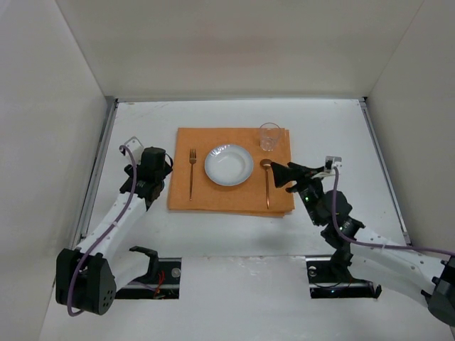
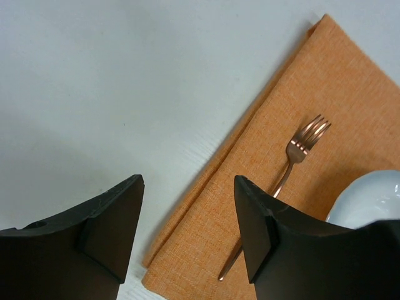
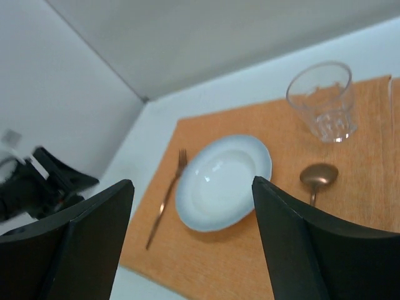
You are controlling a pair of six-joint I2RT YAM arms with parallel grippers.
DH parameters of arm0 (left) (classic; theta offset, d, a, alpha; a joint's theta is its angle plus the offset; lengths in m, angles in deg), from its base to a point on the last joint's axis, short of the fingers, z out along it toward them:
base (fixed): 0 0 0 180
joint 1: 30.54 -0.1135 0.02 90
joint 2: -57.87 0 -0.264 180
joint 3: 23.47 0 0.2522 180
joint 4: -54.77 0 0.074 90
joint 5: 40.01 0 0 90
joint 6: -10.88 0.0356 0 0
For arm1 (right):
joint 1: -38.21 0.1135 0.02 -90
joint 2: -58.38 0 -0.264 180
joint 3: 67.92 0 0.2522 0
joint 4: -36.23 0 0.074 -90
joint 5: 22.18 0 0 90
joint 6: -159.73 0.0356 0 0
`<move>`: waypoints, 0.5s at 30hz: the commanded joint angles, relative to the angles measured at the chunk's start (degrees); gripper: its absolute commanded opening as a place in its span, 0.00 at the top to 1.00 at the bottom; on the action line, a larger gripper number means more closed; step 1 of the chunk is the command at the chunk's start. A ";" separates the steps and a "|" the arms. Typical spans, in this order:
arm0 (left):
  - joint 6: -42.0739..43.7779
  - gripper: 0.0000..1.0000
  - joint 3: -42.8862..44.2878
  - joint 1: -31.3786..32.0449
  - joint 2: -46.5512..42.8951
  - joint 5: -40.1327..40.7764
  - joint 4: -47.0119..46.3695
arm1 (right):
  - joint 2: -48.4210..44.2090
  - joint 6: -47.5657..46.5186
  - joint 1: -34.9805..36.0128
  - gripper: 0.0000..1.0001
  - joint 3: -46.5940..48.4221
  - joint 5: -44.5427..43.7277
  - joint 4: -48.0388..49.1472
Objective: Set the dinner table for one person
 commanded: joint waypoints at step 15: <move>-8.67 0.44 -6.87 -6.61 -5.60 -0.73 -4.07 | 9.40 5.24 -6.16 0.12 3.37 -12.82 -5.71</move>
